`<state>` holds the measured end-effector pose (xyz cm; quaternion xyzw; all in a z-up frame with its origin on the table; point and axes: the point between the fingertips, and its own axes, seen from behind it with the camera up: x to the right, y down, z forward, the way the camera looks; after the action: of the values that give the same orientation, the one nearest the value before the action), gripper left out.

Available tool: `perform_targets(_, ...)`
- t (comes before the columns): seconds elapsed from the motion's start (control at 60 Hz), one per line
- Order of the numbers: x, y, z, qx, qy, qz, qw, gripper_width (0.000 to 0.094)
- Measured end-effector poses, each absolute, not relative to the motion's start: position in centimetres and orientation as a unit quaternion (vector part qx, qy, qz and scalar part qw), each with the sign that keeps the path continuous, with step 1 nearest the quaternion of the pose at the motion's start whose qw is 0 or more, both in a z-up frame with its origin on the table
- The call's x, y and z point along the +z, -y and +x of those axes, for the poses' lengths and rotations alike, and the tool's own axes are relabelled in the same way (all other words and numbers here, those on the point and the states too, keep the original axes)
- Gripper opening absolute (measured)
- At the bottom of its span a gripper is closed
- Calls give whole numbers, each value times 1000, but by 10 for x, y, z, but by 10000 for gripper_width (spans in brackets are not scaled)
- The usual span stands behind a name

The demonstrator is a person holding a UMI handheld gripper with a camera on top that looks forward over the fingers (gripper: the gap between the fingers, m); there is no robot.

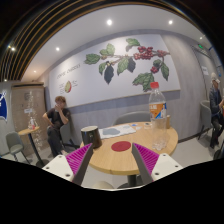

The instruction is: Pour water

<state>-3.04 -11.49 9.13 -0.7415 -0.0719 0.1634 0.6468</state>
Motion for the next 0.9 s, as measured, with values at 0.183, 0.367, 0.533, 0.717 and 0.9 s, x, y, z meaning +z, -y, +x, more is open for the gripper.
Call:
perform_targets(0.183, 95, 112, -34, 159, 72, -738, 651, 842)
perform_targets(0.367, 100, 84, 6, 121, 62, -737, 662, 837)
perform_targets(0.533, 107, 30, 68, 64, 31, -738, 671, 839)
perform_targets(0.717, 98, -45, 111, 27, 7, -742, 669, 840)
perform_targets(0.9, 136, -79, 113, 8, 30, -703, 710, 832)
